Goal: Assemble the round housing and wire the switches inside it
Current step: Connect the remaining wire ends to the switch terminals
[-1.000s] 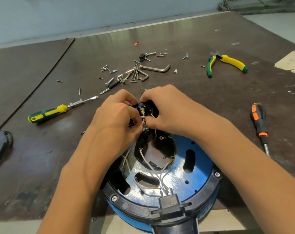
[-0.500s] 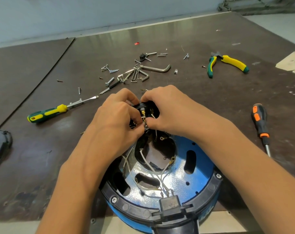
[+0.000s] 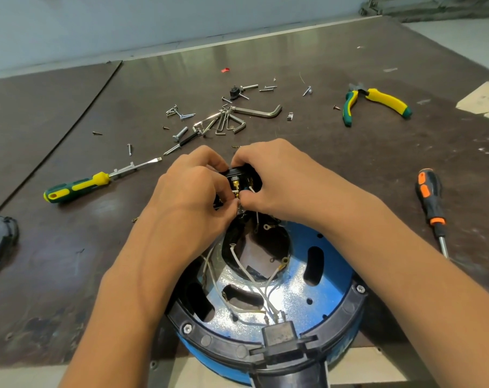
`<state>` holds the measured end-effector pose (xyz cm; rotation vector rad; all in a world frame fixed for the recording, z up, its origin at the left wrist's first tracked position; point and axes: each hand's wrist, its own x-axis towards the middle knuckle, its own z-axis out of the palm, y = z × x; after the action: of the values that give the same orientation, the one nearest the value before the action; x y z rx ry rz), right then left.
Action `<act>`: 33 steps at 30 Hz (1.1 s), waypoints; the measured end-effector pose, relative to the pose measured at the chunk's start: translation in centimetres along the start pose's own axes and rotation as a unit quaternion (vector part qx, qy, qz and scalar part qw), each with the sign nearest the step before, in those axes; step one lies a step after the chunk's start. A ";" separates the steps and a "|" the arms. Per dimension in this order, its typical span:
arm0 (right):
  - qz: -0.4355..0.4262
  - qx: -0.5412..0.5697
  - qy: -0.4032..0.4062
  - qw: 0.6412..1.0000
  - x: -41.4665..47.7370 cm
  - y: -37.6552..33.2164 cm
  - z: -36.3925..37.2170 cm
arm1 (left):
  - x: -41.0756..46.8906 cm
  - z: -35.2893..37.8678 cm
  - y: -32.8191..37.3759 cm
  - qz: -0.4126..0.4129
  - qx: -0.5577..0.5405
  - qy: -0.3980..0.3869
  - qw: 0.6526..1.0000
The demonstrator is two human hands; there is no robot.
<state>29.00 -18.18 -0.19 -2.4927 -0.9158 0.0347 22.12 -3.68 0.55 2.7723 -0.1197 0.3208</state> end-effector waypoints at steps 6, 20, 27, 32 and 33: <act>-0.011 -0.025 -0.008 1.000 0.2 0.0 0.1 | 0.2 -0.1 0.0 -0.017 0.001 -0.008 1.000; -0.020 -0.055 -0.021 0.998 0.2 -0.1 -0.1 | 0.5 0.0 -0.3 -0.015 0.002 0.001 1.000; -0.027 -0.073 -0.016 0.997 0.2 -0.2 0.0 | 1.0 -0.1 -0.3 -0.025 -0.019 0.022 0.999; -0.028 -0.081 -0.015 0.996 0.2 -0.2 0.0 | 1.1 0.0 -0.4 -0.028 -0.048 0.002 0.998; -0.027 -0.081 -0.015 0.996 0.3 -0.2 0.0 | 1.1 0.1 -0.4 -0.025 -0.046 0.001 0.999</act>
<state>29.11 -17.92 -0.06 -2.6213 -1.0360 -0.0206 23.25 -3.41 0.64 2.6796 -0.0628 0.2967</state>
